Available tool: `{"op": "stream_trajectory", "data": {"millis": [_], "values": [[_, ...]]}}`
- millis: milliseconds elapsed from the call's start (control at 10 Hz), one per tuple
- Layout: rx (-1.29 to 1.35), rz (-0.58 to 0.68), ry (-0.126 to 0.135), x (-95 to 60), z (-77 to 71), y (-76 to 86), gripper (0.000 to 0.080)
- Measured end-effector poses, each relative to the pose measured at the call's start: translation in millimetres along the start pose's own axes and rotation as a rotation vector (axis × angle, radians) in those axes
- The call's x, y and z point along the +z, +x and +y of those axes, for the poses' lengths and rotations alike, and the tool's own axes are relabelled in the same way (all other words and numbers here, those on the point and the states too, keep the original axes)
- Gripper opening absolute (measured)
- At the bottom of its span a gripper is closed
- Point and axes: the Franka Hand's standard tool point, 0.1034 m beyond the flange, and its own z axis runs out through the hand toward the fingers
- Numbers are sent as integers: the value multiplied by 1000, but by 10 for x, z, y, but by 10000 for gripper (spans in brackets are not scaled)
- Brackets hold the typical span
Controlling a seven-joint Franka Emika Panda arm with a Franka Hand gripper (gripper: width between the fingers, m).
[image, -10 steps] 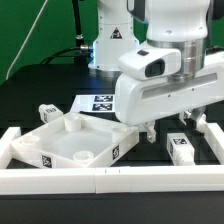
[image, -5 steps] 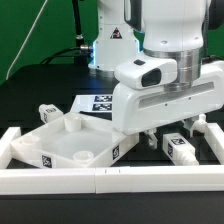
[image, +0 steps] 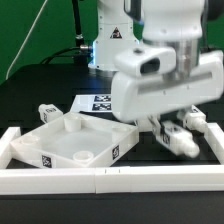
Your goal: Assemble one leg
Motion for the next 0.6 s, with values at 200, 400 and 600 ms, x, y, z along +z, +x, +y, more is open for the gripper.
{"op": "stream_trajectory", "data": {"millis": [200,400,600], "values": [[57,-2,-14,-287,-37,-462,281],[71,-5,-13,-274,-61,-476,281],[71,-6,-13,-269,-63,-482,282]]}}
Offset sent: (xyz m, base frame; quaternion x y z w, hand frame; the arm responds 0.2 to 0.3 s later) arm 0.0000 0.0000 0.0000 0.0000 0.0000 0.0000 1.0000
